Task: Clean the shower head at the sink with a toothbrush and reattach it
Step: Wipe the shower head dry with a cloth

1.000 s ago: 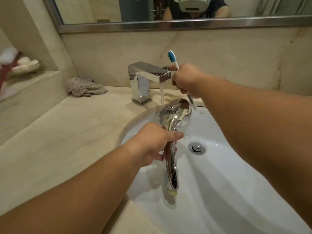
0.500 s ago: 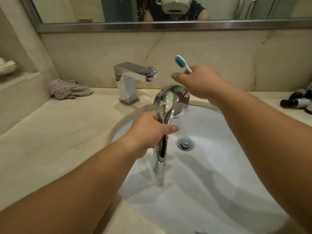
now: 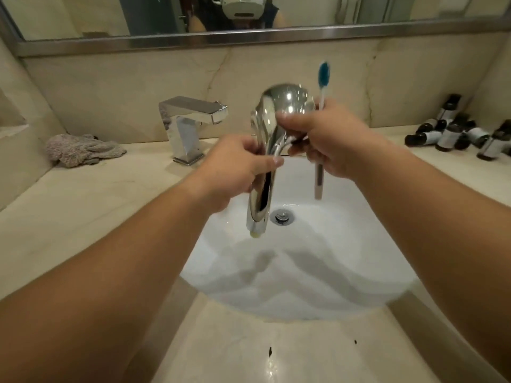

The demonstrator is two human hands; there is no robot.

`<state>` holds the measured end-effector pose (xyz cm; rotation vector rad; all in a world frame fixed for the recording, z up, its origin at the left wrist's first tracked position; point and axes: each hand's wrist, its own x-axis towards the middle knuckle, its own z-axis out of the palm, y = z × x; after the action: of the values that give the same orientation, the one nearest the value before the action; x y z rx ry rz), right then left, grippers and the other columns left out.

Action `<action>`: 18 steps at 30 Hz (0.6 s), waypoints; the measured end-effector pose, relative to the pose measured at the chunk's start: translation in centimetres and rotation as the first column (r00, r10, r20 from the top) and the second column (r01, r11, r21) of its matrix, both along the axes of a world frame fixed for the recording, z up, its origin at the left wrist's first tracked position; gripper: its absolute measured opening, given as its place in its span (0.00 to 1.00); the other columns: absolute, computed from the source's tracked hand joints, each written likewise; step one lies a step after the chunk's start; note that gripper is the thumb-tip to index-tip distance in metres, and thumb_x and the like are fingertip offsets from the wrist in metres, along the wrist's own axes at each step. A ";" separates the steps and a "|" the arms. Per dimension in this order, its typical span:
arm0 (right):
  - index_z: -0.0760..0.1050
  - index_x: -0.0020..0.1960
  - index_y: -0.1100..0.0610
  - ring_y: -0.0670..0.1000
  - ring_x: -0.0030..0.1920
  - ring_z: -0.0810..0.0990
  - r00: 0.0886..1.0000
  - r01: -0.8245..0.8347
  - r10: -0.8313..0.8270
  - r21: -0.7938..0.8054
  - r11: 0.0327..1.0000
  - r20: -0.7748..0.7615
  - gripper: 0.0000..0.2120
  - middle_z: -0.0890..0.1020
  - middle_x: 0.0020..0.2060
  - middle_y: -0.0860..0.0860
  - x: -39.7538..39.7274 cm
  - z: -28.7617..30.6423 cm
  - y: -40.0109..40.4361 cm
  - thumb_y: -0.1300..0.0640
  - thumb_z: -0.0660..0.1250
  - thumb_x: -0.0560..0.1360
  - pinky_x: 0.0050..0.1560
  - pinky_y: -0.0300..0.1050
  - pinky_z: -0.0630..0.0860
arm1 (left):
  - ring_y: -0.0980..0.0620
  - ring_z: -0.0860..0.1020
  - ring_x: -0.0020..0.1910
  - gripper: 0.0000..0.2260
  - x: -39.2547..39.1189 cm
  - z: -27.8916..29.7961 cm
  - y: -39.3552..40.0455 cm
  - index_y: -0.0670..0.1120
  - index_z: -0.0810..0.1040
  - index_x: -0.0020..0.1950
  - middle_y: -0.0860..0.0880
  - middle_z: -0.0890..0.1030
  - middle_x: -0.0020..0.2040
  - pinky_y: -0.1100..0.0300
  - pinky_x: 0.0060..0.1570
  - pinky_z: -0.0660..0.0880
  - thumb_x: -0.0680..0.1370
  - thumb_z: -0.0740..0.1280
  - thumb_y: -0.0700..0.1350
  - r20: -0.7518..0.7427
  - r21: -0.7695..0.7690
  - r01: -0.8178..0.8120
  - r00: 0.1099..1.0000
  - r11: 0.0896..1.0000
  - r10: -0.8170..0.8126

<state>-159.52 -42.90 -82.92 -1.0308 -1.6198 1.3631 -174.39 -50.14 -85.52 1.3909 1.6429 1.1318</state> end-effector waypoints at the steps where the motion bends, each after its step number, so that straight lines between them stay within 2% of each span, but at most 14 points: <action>1: 0.78 0.52 0.60 0.48 0.32 0.78 1.000 0.017 -0.016 0.038 0.999 -0.022 0.14 0.82 0.36 0.52 0.2 1.1 -0.5 0.52 0.73 0.73 0.25 0.37 0.69 | 0.44 0.81 0.44 0.08 0.0 0.8 0.0 0.40 0.82 0.53 0.35 0.84 0.51 0.37 0.56 0.80 0.78 0.74 0.42 -0.010 0.048 0.009 1.000 0.999 -0.009; 4: 0.76 0.56 0.60 0.47 0.31 0.78 0.993 0.057 -0.040 0.153 0.987 -0.113 0.15 0.82 0.36 0.50 0.8 3.7 -1.7 0.54 0.71 0.74 0.27 0.37 0.71 | 0.47 0.83 0.44 0.06 -0.1 2.4 0.0 0.44 0.83 0.52 0.41 0.86 0.47 0.48 0.48 0.83 0.77 0.75 0.44 -0.003 0.190 0.018 1.000 0.982 -0.018; 5: 0.75 0.58 0.60 0.47 0.32 0.78 0.992 0.058 -0.038 0.164 0.985 -0.123 0.15 0.82 0.37 0.51 0.8 3.5 -2.0 0.55 0.71 0.75 0.26 0.37 0.70 | 0.49 0.83 0.43 0.05 0.0 2.1 0.0 0.45 0.82 0.51 0.44 0.85 0.45 0.51 0.46 0.83 0.78 0.74 0.43 0.000 0.196 0.036 0.999 0.980 -0.037; 7: 0.74 0.57 0.59 0.49 0.33 0.79 0.998 0.047 -0.042 0.125 0.991 -0.040 0.13 0.83 0.40 0.54 0.6 1.4 -2.4 0.56 0.70 0.75 0.26 0.38 0.70 | 0.50 0.83 0.42 0.03 0.1 -0.2 -0.4 0.47 0.82 0.48 0.49 0.84 0.41 0.51 0.47 0.82 0.78 0.73 0.40 0.008 0.121 0.086 0.996 0.989 -0.088; 9: 0.73 0.55 0.58 0.51 0.33 0.80 0.997 0.056 -0.058 0.035 0.998 0.056 0.12 0.84 0.41 0.56 0.6 -1.0 -2.9 0.56 0.71 0.75 0.25 0.39 0.69 | 0.49 0.83 0.44 0.05 0.2 -2.2 -0.6 0.47 0.81 0.47 0.48 0.84 0.42 0.50 0.49 0.80 0.79 0.73 0.38 -0.018 0.042 0.116 0.993 0.992 -0.115; 10: 0.74 0.54 0.58 0.51 0.34 0.80 0.996 0.068 -0.069 0.015 0.998 0.050 0.11 0.84 0.42 0.56 0.6 -1.2 -2.9 0.56 0.71 0.75 0.25 0.38 0.69 | 0.48 0.83 0.45 0.04 0.2 -2.3 -0.6 0.47 0.81 0.48 0.47 0.84 0.43 0.51 0.48 0.80 0.79 0.73 0.39 -0.041 0.043 0.123 0.992 0.992 -0.121; 12: 0.74 0.55 0.57 0.51 0.35 0.81 0.995 0.103 -0.102 0.059 0.993 -0.016 0.12 0.84 0.42 0.55 0.9 0.4 -2.9 0.56 0.71 0.75 0.26 0.37 0.71 | 0.50 0.82 0.44 0.02 0.2 -0.7 -0.3 0.45 0.82 0.51 0.46 0.84 0.44 0.55 0.45 0.80 0.79 0.72 0.40 -0.071 0.118 0.127 0.990 0.985 -0.119; 15: 0.73 0.57 0.57 0.50 0.36 0.81 0.986 0.136 -0.115 0.174 0.975 -0.125 0.13 0.84 0.42 0.53 1.6 4.2 -3.2 0.56 0.70 0.75 0.26 0.36 0.72 | 0.53 0.82 0.41 0.02 0.2 2.7 0.2 0.47 0.82 0.50 0.48 0.84 0.42 0.60 0.41 0.80 0.79 0.73 0.41 -0.053 0.237 0.137 0.990 0.962 -0.128; 16: 0.73 0.57 0.57 0.50 0.37 0.81 0.986 0.133 -0.112 0.176 0.975 -0.124 0.13 0.84 0.43 0.54 1.7 4.3 -3.2 0.56 0.70 0.75 0.26 0.35 0.72 | 0.52 0.83 0.42 0.03 0.3 2.6 0.4 0.48 0.82 0.49 0.49 0.84 0.43 0.59 0.42 0.80 0.79 0.73 0.42 -0.060 0.234 0.149 0.989 0.961 -0.139; 18: 0.74 0.56 0.58 0.51 0.37 0.81 0.993 0.121 -0.119 0.115 0.986 -0.021 0.11 0.84 0.44 0.56 1.9 2.3 -3.1 0.56 0.70 0.76 0.26 0.36 0.71 | 0.47 0.85 0.47 0.03 0.7 1.0 0.8 0.48 0.82 0.50 0.47 0.85 0.45 0.53 0.47 0.81 0.79 0.73 0.42 -0.113 0.138 0.169 0.982 0.976 -0.154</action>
<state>-157.63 -46.03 -80.60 -1.0299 -1.5806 1.1799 -173.66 -49.37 -84.51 1.6697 1.5083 1.1208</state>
